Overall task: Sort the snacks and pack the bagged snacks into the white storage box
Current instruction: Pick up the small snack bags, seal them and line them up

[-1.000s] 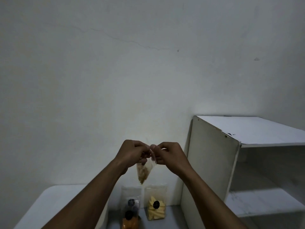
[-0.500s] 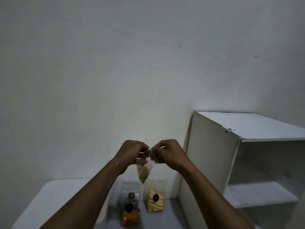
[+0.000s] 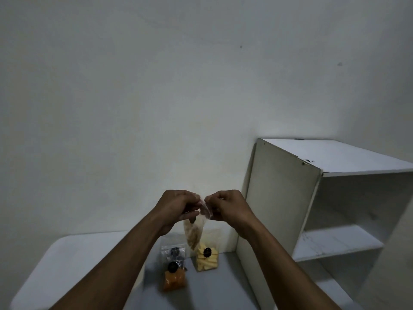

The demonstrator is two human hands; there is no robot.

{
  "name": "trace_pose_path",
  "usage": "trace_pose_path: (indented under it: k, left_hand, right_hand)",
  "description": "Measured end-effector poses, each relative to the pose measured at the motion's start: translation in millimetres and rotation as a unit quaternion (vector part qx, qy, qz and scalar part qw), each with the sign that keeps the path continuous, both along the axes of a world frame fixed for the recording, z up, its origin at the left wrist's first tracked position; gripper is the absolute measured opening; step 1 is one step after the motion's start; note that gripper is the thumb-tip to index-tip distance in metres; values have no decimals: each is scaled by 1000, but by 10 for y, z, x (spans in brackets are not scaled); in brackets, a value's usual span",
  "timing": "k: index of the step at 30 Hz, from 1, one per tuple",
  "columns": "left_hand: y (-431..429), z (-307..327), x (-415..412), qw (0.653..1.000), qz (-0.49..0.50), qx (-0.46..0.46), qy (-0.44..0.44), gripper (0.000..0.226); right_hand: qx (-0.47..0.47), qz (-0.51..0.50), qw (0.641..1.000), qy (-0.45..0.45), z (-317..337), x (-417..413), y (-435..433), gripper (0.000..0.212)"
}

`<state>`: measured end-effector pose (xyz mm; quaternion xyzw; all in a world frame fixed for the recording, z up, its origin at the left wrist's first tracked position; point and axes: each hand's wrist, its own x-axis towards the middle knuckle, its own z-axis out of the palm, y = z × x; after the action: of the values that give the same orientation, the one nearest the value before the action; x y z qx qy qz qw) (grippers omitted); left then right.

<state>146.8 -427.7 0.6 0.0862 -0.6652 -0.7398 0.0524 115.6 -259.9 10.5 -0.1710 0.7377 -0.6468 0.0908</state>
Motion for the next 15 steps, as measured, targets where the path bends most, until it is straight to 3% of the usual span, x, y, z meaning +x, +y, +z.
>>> trace_pose_path:
  k: [9, 13, 15]
  left_hand:
    - [98, -205, -162, 993, 74, 86, -13, 14]
    - [177, -462, -318, 991, 108, 69, -35, 12]
    - [174, -730, -404, 989, 134, -3, -55, 17]
  right_hand:
    - [54, 25, 997, 52, -485, -130, 86, 37]
    - [90, -26, 991, 94, -951, -385, 98, 7]
    - [56, -42, 996, 62, -1142, -519, 126, 12]
